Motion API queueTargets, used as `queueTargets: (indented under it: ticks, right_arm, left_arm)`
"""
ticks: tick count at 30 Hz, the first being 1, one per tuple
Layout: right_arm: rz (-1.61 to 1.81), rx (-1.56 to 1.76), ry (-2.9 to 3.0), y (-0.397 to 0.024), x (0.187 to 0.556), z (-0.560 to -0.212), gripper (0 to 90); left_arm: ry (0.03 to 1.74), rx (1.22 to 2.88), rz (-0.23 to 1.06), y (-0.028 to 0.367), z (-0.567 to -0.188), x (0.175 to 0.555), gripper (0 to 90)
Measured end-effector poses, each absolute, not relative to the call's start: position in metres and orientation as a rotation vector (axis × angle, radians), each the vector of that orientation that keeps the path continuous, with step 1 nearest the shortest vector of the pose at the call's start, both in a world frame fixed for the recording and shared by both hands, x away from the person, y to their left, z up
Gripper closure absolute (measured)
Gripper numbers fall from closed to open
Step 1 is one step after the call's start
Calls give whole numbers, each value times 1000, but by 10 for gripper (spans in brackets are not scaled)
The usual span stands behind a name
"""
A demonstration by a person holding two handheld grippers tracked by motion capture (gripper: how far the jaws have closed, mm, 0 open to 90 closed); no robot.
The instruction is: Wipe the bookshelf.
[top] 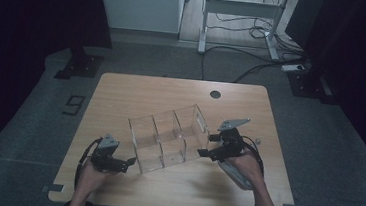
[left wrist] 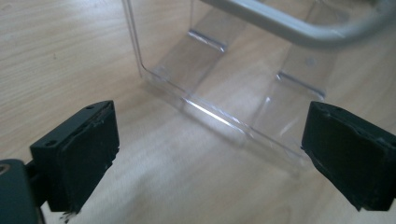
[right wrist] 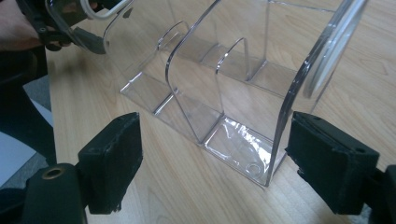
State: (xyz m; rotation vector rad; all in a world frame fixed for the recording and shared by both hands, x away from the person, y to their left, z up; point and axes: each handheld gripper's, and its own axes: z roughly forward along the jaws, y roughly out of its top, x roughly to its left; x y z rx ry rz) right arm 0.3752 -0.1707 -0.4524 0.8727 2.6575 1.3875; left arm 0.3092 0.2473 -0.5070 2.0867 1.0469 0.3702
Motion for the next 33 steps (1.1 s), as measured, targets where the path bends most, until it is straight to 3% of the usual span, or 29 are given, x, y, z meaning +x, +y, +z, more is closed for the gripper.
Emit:
queueTargets:
  ticks: [12, 22, 33]
  right_arm:
    - [1382, 848, 2683, -163, 364, -458, 181]
    - [1262, 989, 2604, -190, 362, -449, 183]
    - [1082, 1163, 2524, -237, 361, -456, 167]
  left_arm:
    - [981, 2083, 384, 232, -492, 295, 31]
    - [1029, 2149, 500, 209, -490, 305, 267]
    - [1084, 2136, 504, 217, -488, 312, 480]
